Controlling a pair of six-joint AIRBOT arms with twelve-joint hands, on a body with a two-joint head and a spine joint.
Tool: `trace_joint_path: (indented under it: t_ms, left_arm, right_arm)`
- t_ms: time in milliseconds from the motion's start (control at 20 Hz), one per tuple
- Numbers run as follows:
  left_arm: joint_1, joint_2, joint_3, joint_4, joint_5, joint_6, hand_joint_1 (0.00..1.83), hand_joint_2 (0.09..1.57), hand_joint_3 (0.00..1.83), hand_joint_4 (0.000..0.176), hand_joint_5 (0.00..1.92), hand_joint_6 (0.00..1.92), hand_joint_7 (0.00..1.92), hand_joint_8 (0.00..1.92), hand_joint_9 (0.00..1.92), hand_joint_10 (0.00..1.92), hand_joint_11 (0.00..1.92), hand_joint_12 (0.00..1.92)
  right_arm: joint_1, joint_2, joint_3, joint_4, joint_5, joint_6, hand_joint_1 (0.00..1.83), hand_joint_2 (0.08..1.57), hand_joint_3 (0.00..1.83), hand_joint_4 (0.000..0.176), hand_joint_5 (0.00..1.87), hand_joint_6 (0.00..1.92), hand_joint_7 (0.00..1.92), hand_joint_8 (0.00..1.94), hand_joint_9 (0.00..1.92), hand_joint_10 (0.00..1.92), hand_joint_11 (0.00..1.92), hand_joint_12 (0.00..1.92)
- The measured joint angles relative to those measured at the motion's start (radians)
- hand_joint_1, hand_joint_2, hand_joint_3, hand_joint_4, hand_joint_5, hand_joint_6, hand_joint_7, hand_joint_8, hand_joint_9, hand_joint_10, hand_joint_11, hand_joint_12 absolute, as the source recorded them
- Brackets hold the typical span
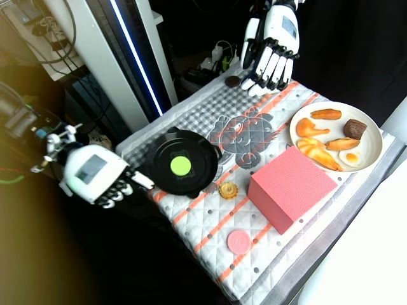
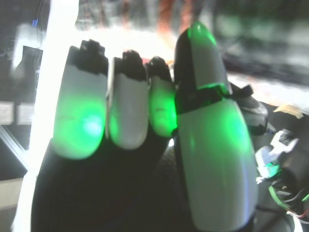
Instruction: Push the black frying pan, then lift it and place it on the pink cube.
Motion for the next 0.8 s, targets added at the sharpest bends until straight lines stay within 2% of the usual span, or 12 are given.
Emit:
trace_joint_path:
  t_ms: [50, 100, 150, 250, 450, 600, 750, 800]
  left_arm:
    - [0.0, 0.0, 0.0, -0.001, -0.001, 0.001, 0.8, 1.43, 0.01, 0.0, 0.34, 0.81, 0.42, 0.54, 0.24, 1.03, 0.0, 1.55]
    - [0.0, 0.0, 0.0, -0.002, -0.003, 0.001, 0.82, 1.41, 0.0, 0.0, 0.35, 0.81, 0.43, 0.54, 0.25, 1.03, 0.0, 1.54]
    - [0.0, 0.0, 0.0, -0.002, -0.003, 0.002, 0.8, 1.41, 0.0, 0.0, 0.38, 0.78, 0.45, 0.5, 0.28, 1.0, 0.0, 1.54]
    - [0.0, 0.0, 0.0, -0.003, -0.004, 0.003, 0.85, 1.37, 0.0, 0.0, 0.41, 0.72, 0.47, 0.44, 0.27, 0.98, 0.0, 1.51]
    - [0.0, 0.0, 0.0, -0.005, -0.006, 0.005, 0.81, 1.35, 0.0, 0.0, 0.47, 0.59, 0.51, 0.35, 0.27, 0.98, 0.0, 1.51]
    - [0.0, 0.0, 0.0, -0.008, -0.01, 0.006, 0.79, 1.36, 0.0, 0.0, 0.5, 0.51, 0.55, 0.3, 0.28, 0.95, 0.0, 1.51]
    - [0.0, 0.0, -0.001, -0.008, -0.011, 0.006, 0.87, 1.34, 0.0, 0.0, 0.53, 0.49, 0.61, 0.26, 0.34, 0.94, 0.0, 1.55]
    - [0.0, 0.0, -0.001, -0.008, -0.011, 0.007, 0.84, 1.36, 0.0, 0.0, 0.5, 0.49, 0.58, 0.24, 0.3, 0.97, 0.0, 1.54]
  right_arm:
    - [-0.004, 0.007, -0.007, -0.011, 0.023, 0.001, 1.31, 1.35, 0.01, 0.077, 1.42, 1.92, 1.68, 1.94, 1.79, 1.92, 1.8, 1.92]
    - [-0.004, 0.014, -0.015, -0.015, 0.042, 0.001, 1.28, 1.36, 0.01, 0.052, 1.43, 1.92, 1.69, 1.94, 1.79, 1.92, 1.79, 1.92]
    - [-0.004, 0.021, -0.018, -0.019, 0.072, 0.001, 1.27, 1.36, 0.01, 0.0, 1.43, 1.92, 1.69, 1.94, 1.79, 1.92, 1.8, 1.92]
    - [-0.004, 0.032, -0.023, -0.018, 0.108, 0.001, 1.22, 1.37, 0.01, 0.0, 1.41, 1.92, 1.68, 1.94, 1.79, 1.92, 1.8, 1.92]
    - [-0.003, 0.043, -0.027, -0.022, 0.177, 0.001, 1.31, 1.36, 0.0, 0.0, 1.27, 1.92, 1.61, 1.94, 1.75, 1.92, 1.77, 1.92]
    - [0.026, 0.055, -0.022, -0.027, 0.185, 0.001, 1.33, 1.36, 0.0, 0.0, 1.2, 1.92, 1.54, 1.94, 1.7, 1.92, 1.73, 1.92]
    - [0.075, 0.077, -0.002, -0.032, 0.186, 0.0, 1.44, 1.33, 0.0, 0.0, 1.21, 1.92, 1.56, 1.94, 1.72, 1.92, 1.74, 1.92]
    - [0.099, 0.079, 0.01, -0.031, 0.173, 0.0, 1.44, 1.33, 0.0, 0.0, 1.22, 1.92, 1.57, 1.94, 1.73, 1.92, 1.74, 1.92]
